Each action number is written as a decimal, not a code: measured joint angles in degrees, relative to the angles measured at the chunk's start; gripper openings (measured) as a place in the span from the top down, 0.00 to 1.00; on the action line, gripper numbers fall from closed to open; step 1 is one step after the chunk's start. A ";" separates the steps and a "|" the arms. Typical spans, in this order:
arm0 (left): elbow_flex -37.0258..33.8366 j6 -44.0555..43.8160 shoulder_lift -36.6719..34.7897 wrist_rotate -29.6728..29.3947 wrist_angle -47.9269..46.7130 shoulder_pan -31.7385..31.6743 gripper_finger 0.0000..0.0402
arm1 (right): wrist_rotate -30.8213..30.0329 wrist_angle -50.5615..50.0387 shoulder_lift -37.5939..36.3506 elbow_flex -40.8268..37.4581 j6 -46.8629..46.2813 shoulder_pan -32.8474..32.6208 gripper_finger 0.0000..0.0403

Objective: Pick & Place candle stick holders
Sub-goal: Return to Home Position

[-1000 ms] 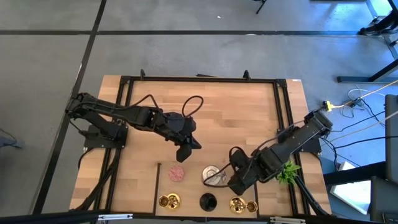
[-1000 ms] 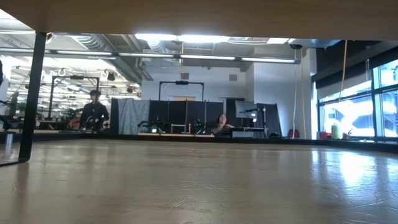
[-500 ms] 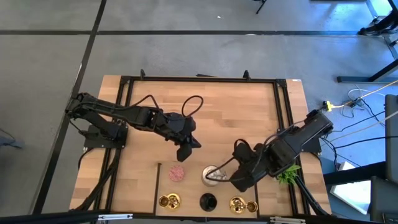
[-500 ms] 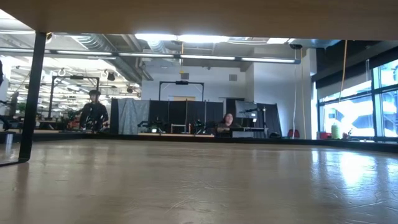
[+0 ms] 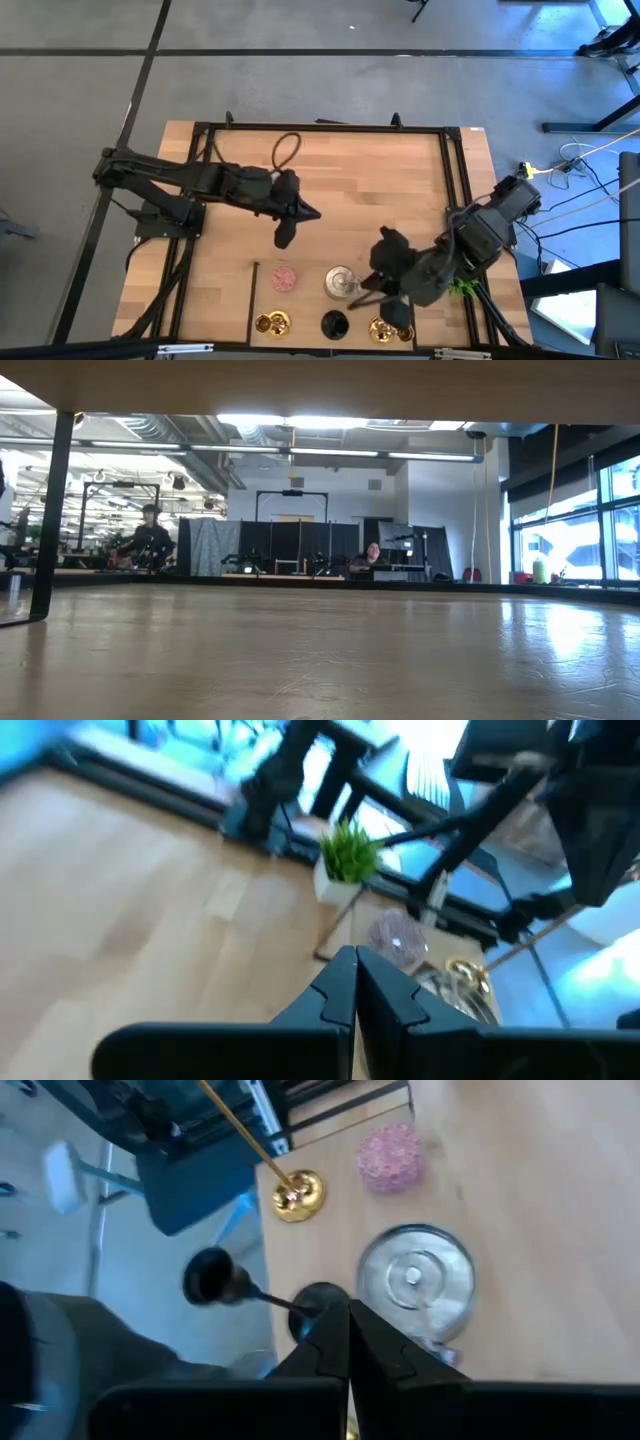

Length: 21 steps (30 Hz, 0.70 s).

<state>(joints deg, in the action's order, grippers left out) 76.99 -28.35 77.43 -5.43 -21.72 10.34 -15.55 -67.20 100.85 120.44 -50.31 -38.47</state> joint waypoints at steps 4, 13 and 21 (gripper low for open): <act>0.04 1.73 -2.70 -6.09 1.34 0.26 1.00 | -3.17 -3.04 -0.03 -0.06 1.84 0.23 1.00; 0.04 0.06 -3.59 -11.28 4.83 -3.18 1.00 | 7.02 -7.97 -4.11 -0.06 14.66 6.02 1.00; 0.04 -3.67 -0.68 -14.35 12.14 -5.37 1.00 | -3.17 -13.87 -11.78 -2.56 24.53 4.42 1.00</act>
<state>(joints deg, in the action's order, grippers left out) 77.03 -32.01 76.75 -19.78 -9.57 4.97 -18.72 -81.07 89.07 117.88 -25.78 -34.05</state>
